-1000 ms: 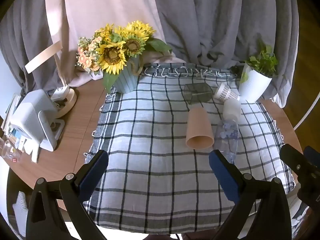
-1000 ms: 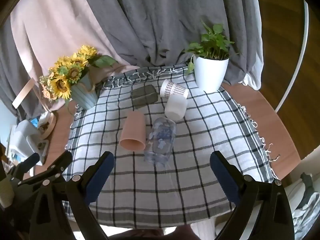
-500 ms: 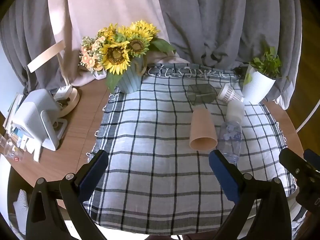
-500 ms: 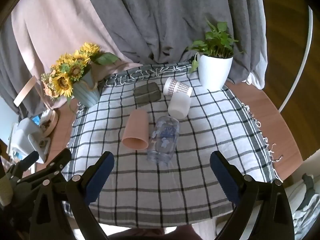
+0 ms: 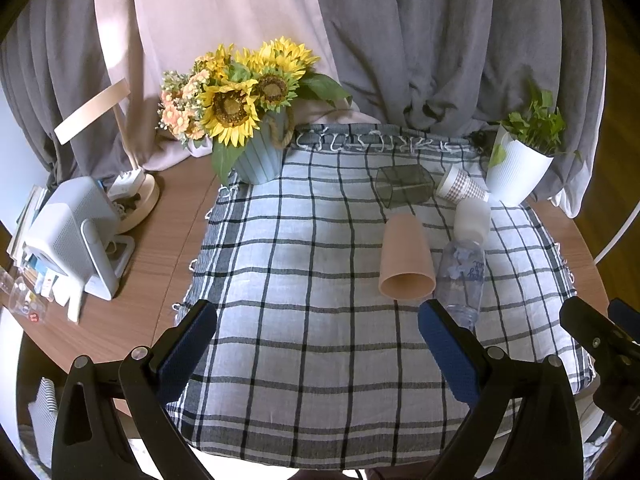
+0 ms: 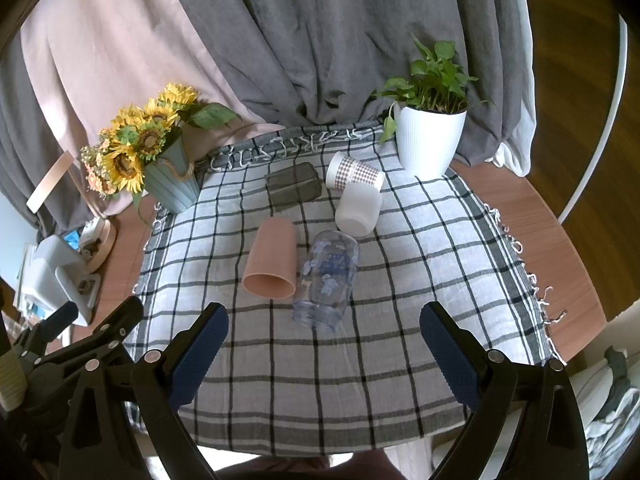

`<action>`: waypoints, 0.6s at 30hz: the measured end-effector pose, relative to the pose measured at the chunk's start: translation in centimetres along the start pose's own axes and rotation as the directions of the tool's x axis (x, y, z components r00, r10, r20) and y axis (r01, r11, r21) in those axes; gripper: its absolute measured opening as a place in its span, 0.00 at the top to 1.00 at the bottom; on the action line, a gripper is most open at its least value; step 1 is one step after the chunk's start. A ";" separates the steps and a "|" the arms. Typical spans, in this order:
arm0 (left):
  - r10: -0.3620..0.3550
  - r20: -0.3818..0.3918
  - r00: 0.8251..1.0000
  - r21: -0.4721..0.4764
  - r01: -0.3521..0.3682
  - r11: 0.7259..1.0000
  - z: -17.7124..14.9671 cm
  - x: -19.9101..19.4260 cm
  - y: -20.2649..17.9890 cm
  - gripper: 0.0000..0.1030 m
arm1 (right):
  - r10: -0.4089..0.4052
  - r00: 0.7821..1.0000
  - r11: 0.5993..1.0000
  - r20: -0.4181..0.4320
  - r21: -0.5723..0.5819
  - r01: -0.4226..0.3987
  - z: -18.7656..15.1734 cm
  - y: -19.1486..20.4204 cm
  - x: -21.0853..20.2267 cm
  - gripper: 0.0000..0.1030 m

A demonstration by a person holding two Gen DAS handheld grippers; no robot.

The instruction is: Flip cup upside down

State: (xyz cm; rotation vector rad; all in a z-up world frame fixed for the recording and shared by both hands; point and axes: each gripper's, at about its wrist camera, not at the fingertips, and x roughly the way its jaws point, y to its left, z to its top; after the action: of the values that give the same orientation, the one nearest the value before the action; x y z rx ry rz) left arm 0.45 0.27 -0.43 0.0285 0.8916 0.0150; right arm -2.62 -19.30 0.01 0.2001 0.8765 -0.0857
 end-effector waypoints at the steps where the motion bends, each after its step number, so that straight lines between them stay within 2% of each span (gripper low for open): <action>1: 0.000 -0.002 1.000 0.000 0.000 1.000 0.0 0.1 0.0 0.00 | 0.000 1.000 1.000 0.000 -0.001 0.000 0.0 0.0 0.0 0.06; 18: 0.005 -0.009 1.000 0.001 -0.005 1.000 -0.6 0.3 -0.2 0.00 | 0.000 1.000 1.000 -0.004 0.000 0.000 0.0 0.0 0.2 0.06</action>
State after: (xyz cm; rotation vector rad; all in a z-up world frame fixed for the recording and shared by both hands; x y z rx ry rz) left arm 0.22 0.11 -1.06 0.0317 0.9002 0.0188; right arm -2.50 -19.34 -0.10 0.2001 0.8807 -0.0852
